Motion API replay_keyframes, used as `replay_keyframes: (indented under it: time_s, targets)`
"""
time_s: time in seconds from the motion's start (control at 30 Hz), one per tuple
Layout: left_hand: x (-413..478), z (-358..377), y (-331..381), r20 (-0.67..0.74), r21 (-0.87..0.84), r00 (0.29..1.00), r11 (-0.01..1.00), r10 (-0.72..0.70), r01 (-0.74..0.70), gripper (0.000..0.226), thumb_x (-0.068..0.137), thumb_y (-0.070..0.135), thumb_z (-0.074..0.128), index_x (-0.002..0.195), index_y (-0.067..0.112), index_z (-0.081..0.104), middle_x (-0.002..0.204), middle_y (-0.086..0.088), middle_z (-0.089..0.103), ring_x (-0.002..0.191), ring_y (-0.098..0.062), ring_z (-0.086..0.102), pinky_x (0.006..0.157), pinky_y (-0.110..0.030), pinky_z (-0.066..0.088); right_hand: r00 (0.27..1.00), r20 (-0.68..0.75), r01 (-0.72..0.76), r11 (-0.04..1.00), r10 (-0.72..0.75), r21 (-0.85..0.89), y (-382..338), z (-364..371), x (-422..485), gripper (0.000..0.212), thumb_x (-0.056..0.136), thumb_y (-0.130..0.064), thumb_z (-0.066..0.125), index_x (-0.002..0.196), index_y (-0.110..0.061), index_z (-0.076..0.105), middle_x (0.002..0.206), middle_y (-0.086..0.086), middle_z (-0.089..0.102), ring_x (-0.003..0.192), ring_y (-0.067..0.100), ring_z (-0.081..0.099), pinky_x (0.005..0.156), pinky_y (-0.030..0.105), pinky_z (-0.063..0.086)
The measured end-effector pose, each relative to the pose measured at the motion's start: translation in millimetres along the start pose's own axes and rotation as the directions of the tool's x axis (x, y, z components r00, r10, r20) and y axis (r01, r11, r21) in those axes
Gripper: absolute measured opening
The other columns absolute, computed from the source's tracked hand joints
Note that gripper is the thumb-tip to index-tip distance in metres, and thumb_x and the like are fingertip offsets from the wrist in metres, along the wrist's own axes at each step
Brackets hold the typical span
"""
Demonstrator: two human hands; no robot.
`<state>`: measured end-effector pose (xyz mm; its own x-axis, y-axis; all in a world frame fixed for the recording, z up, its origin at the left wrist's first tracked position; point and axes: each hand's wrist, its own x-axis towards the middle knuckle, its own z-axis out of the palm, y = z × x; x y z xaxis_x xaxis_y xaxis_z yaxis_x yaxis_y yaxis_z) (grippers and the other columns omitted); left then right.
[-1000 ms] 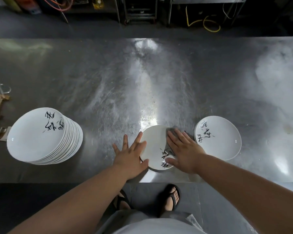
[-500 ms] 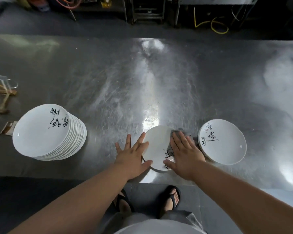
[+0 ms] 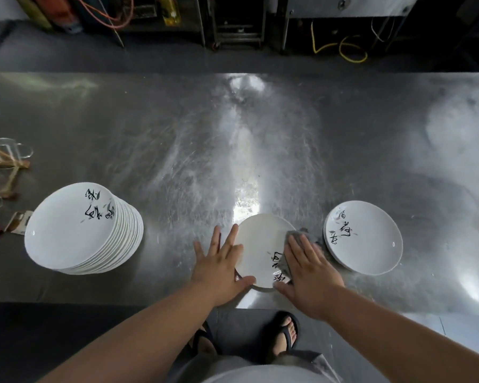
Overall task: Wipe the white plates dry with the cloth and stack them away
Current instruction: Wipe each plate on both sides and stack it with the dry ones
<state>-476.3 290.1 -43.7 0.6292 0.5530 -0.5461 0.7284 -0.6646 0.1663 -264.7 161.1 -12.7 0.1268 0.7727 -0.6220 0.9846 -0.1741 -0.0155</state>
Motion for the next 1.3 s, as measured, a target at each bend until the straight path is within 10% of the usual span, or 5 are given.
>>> replay_keyframes:
  time_s: [0.13,0.27,0.6,1.03,1.3]
  targets:
    - [13,-22,-1,-0.112,-0.010,0.989,0.995,0.099,-0.100,0.063,0.098,0.074,0.033,0.143,0.030,0.039,0.171,0.009,-0.025,0.154,-0.019,-0.033,0.124,-0.063,-0.013,0.996,-0.011,0.093,0.995,-0.093,-0.025,-6,-41,54,0.103,0.094,-0.083,0.006,0.163,-0.011,-0.018,0.171,0.006,-0.024,0.157,0.026,-0.027,0.129,0.046,-0.010]
    - [30,-28,-10,-0.069,0.020,0.996,0.998,0.058,-0.057,0.078,0.102,0.064,0.036,0.165,0.036,0.001,0.171,0.012,-0.025,0.157,-0.021,-0.026,0.126,-0.053,-0.016,0.977,-0.003,0.208,0.966,-0.211,-0.152,-6,-59,84,0.098,0.096,-0.082,0.009,0.165,-0.018,-0.015,0.173,0.000,-0.022,0.158,0.021,-0.024,0.129,0.046,-0.010]
    - [32,-31,-5,-0.033,0.043,0.998,0.998,-0.047,0.048,0.086,0.095,0.076,0.038,0.162,0.045,-0.005,0.170,0.018,-0.023,0.158,-0.038,-0.016,0.121,-0.069,-0.014,0.999,-0.010,-0.034,0.999,0.034,-0.015,-18,-13,27,0.105,0.094,-0.084,0.010,0.158,-0.010,-0.026,0.165,0.009,-0.035,0.153,0.029,-0.035,0.129,0.050,-0.009]
    - [21,-30,9,-0.037,0.025,0.988,0.988,-0.149,0.150,0.083,0.096,0.077,0.032,0.163,0.044,-0.005,0.170,0.015,-0.025,0.157,-0.045,-0.015,0.117,-0.074,-0.016,0.999,-0.028,0.027,0.999,-0.027,0.020,-15,-2,12,0.098,0.095,-0.081,0.005,0.157,-0.012,-0.027,0.162,0.007,-0.037,0.151,0.026,-0.038,0.128,0.047,-0.013]
    - [-8,-21,7,-0.069,0.147,0.957,0.951,0.283,-0.270,0.050,0.108,0.051,0.033,0.157,0.042,0.031,0.158,-0.001,0.027,0.159,-0.034,0.002,0.124,-0.045,-0.021,0.972,-0.084,0.206,0.965,-0.221,-0.160,11,-31,67,0.095,0.097,-0.079,0.005,0.161,-0.015,-0.024,0.169,0.004,-0.032,0.151,0.023,-0.037,0.129,0.046,-0.013]
